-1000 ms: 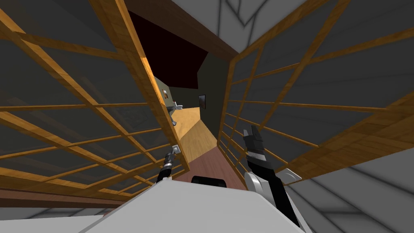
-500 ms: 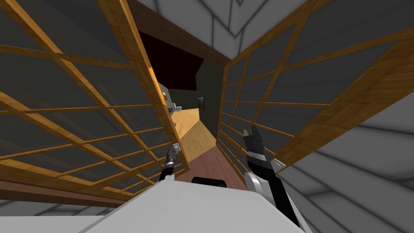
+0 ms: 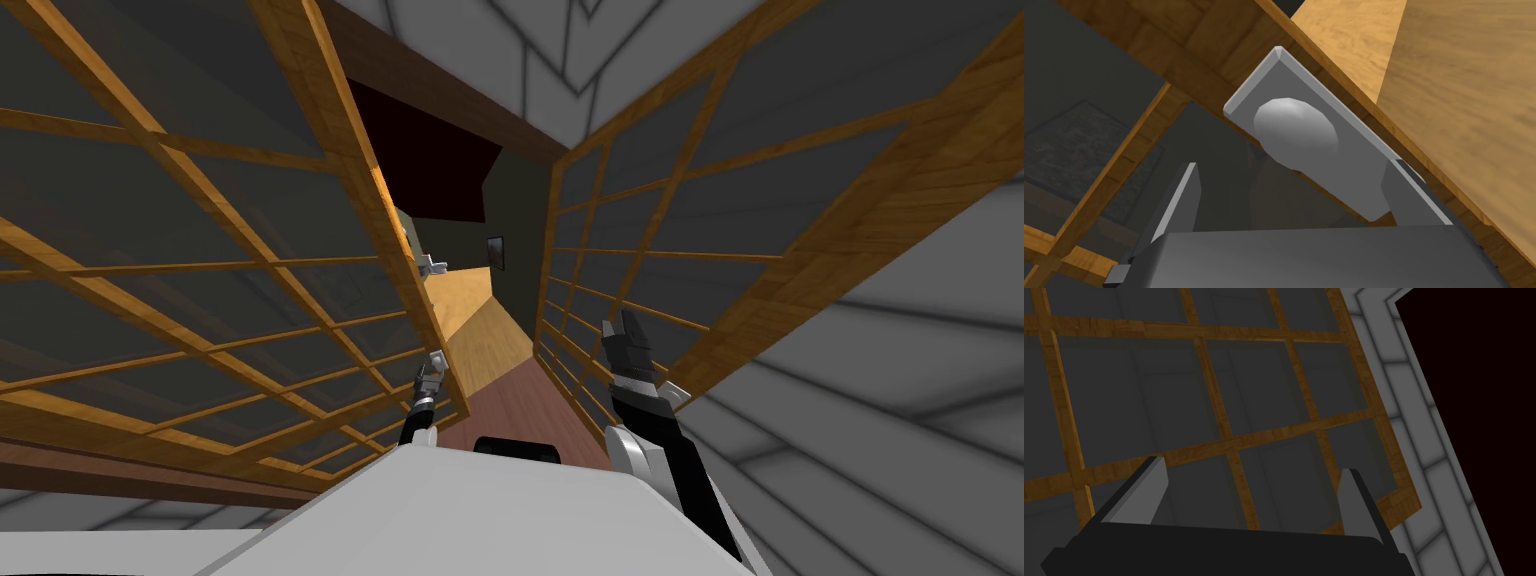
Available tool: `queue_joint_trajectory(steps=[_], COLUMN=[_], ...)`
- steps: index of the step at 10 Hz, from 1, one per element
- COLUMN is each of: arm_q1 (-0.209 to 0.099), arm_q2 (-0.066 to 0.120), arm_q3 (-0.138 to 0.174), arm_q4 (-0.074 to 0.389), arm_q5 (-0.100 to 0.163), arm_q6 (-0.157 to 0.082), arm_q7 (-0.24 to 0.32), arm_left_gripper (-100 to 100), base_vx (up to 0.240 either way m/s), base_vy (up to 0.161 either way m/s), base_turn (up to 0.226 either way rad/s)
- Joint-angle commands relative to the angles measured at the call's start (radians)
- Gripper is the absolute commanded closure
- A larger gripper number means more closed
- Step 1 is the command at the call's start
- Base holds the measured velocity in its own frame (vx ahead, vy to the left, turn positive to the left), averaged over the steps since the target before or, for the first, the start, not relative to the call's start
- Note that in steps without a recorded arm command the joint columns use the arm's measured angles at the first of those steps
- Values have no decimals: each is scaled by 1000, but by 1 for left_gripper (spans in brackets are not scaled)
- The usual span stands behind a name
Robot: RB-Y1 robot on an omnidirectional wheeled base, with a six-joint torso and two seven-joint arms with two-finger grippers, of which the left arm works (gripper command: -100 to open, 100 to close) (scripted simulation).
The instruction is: Pull the door open
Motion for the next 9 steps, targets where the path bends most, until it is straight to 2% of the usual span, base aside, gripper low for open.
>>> queue_joint_trajectory(steps=[1, 2, 3, 5, 6, 7, 8, 9], arm_q1=[0, -4, -4, -13, -13, -17, -17, -21], arm_q2=[-3, -10, -10, -23, -23, -29, -29, -36], arm_q3=[-3, -9, -9, -20, -20, -26, -26, -31], arm_q4=[-6, -9, -9, -16, -16, -19, -19, -22], arm_q5=[10, 28, 28, 64, 64, 81, 81, 99], arm_q6=[2, 4, 4, 7, 7, 8, 8, 9], arm_q7=[40, 74, 80, 148, 163, 198, 204, 245], arm_left_gripper=[-100, -100, -100, -100, -100, -100, -100, -100], base_vx=[-54, -53, -45, -60, -56, -52, -39, -53], base_vy=[4, 0, -1, -4, 9, 11, 5, 3], base_turn=[-27, -32, -14, -45, -15, -29, -21, -33])
